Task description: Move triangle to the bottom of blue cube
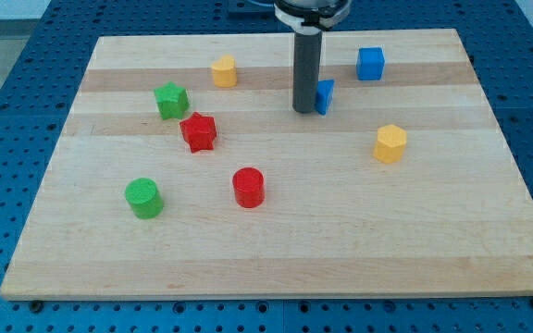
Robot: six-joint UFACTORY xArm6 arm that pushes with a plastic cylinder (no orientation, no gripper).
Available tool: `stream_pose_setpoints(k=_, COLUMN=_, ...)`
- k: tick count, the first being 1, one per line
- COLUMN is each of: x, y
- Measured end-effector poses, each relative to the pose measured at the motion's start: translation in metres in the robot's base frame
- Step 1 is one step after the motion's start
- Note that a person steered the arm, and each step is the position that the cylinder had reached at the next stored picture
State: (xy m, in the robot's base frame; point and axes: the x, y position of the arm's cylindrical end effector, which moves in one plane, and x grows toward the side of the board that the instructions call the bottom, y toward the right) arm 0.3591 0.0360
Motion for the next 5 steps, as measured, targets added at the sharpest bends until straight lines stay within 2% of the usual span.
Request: stream_pose_setpoints(k=5, x=-0.023, y=0.024)
